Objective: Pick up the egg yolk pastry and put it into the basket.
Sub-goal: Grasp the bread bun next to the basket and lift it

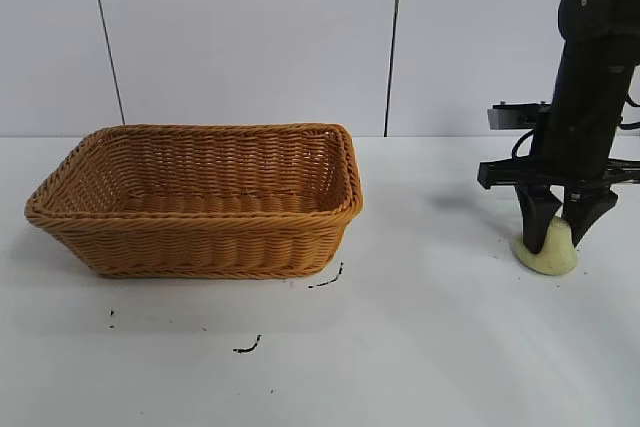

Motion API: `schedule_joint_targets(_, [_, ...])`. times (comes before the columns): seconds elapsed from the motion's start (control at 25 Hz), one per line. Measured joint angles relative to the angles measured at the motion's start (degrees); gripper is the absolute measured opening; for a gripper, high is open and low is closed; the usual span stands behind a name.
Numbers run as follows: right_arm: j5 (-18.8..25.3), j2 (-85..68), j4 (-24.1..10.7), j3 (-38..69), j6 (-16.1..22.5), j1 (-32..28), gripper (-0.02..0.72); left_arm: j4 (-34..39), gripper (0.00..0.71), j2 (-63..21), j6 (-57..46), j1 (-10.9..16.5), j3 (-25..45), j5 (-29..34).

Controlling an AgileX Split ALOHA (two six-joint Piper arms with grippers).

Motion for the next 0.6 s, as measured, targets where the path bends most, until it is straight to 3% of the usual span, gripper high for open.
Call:
schedule_joint_targets(0.24, [-0.30,0.00,0.00,0.00,0.00,0.00,0.211,0.00,0.697,0.00,0.00,0.00,0.00,0.00])
schedule_joint_targets(0.44, [-0.30,0.00,0.00,0.00,0.00,0.00,0.132,0.00,0.697,0.00,0.00,0.00,0.00,0.00])
schedule_joint_targets(0.6, [-0.07,-0.14,0.00,-0.05,0.00,0.00,0.119,0.00,0.697,0.00,0.00,0.00,0.00,0.00])
